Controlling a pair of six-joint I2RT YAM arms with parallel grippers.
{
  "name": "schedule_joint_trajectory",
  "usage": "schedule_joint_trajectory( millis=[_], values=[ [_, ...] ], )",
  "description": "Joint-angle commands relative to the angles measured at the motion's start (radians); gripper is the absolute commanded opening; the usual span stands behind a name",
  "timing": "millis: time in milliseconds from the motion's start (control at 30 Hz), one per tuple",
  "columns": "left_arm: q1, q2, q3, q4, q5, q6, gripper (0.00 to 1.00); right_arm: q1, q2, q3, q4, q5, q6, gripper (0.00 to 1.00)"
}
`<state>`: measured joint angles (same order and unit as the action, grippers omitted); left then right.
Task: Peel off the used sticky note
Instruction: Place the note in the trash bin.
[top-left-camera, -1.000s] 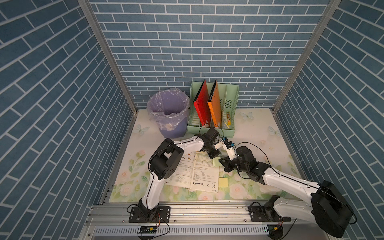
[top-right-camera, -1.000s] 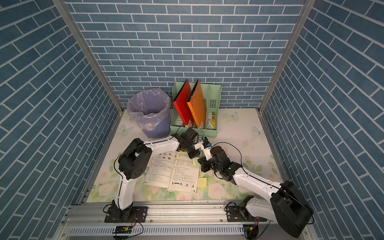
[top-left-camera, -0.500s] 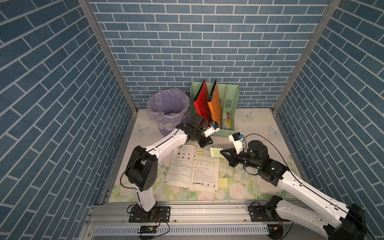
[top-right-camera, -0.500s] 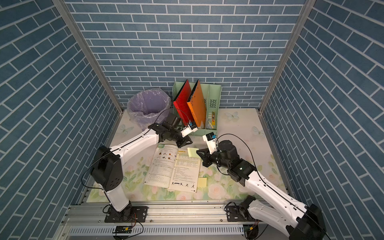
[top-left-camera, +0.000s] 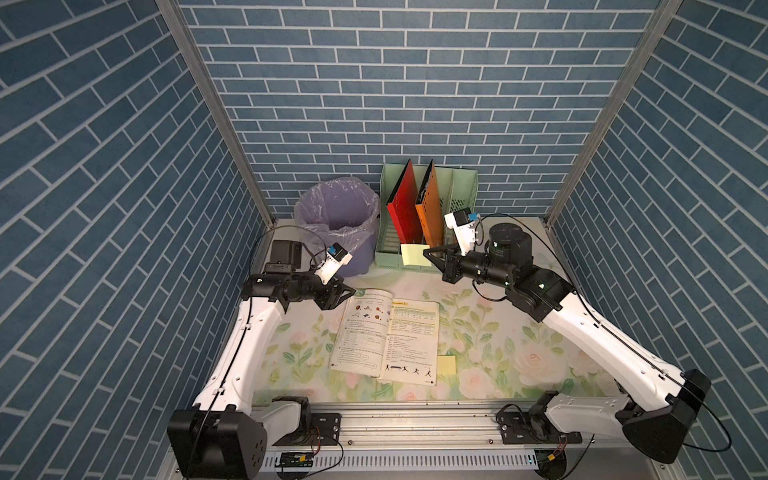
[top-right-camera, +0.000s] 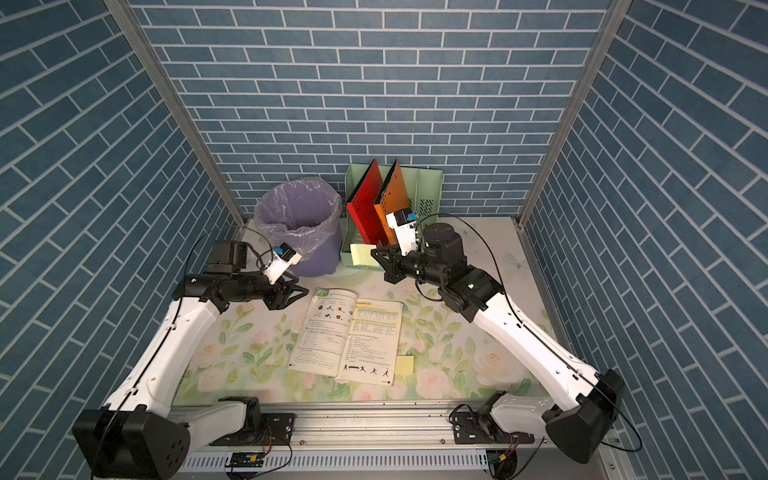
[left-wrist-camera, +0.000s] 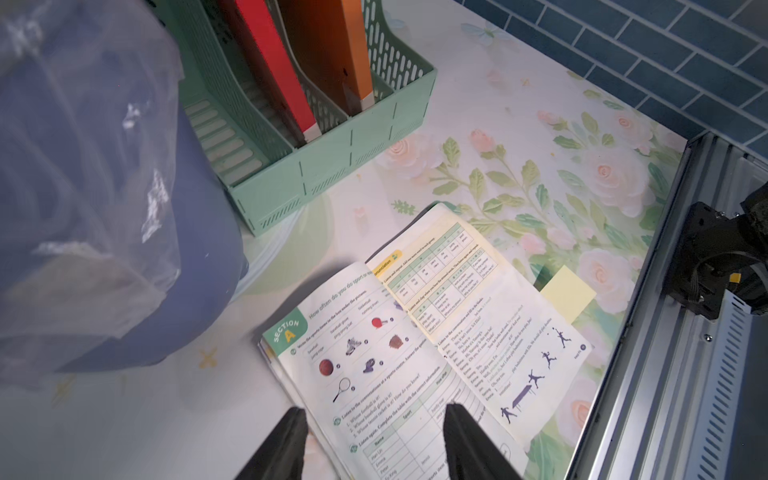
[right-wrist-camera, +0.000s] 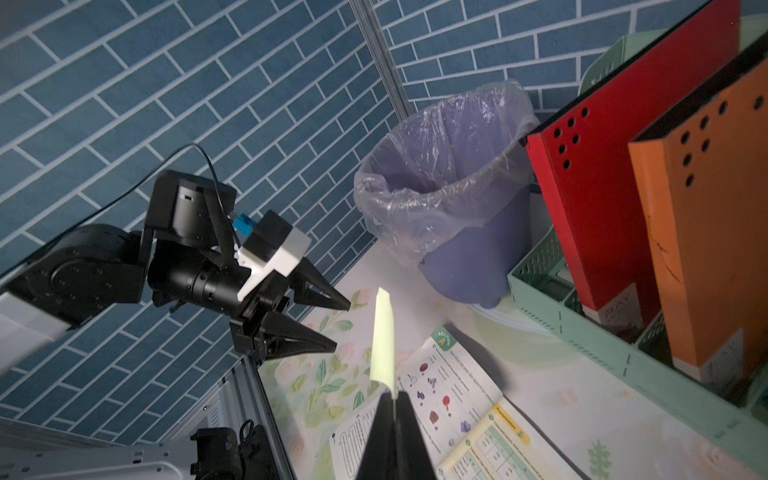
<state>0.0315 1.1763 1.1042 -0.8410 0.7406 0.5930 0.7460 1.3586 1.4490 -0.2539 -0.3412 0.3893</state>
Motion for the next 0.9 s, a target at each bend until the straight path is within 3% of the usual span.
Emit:
schedule_joint_trajectory(
  millis=[0,133,300,367,500,667,867],
  values=[
    [0.128,0.020,-0.030,-0.133,0.102,0.132,0.59,-0.002,0.164,0.227,-0.079,0.019,-0.053,0.00],
    [0.233,0.029,-0.060,-0.193,0.138,0.213,0.62,-0.003,0.459,0.640,-0.187,0.040,-0.053,0.00],
    [0.262,0.012,-0.100,-0.218,0.124,0.255,0.67,-0.004,0.833,1.163,-0.269,0.080,-0.027,0.00],
    [0.268,0.007,-0.108,-0.218,0.122,0.258,0.69,-0.004,0.890,1.165,-0.186,0.080,0.000,0.00],
    [0.270,-0.005,-0.111,-0.214,0.115,0.258,0.73,-0.004,0.880,0.973,0.058,0.062,0.057,0.00],
    [0.270,0.006,-0.112,-0.215,0.112,0.261,0.73,0.007,1.001,1.087,0.082,0.060,0.077,0.00],
    [0.270,0.005,-0.128,-0.201,0.114,0.261,0.72,0.015,1.031,1.050,0.174,0.045,0.105,0.00]
  ],
)
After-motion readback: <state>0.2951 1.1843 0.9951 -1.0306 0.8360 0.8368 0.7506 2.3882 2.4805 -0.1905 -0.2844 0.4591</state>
